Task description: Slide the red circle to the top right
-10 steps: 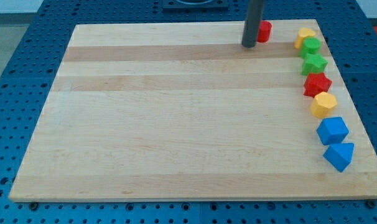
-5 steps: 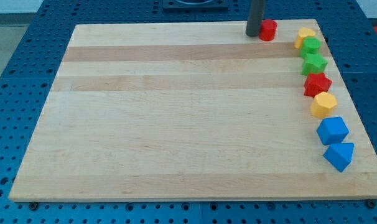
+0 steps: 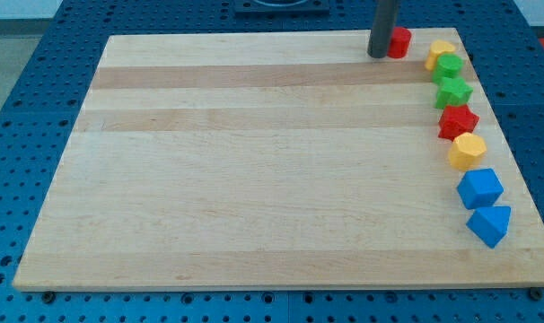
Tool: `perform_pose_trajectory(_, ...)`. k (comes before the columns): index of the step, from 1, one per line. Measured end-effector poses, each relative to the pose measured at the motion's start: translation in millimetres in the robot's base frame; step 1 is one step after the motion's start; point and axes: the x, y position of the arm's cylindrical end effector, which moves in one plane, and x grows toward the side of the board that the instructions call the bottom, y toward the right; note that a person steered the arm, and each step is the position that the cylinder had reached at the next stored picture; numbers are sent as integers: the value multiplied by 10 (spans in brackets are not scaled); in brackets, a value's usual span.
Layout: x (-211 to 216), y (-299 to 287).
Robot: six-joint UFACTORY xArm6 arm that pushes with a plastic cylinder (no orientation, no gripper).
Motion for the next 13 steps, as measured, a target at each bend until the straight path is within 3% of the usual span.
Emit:
perform_pose_trajectory(2, -270, 233)
perform_pose_trajectory(5, -308, 405)
perform_pose_trajectory(9, 40, 321)
perform_pose_trajectory(13, -312, 647)
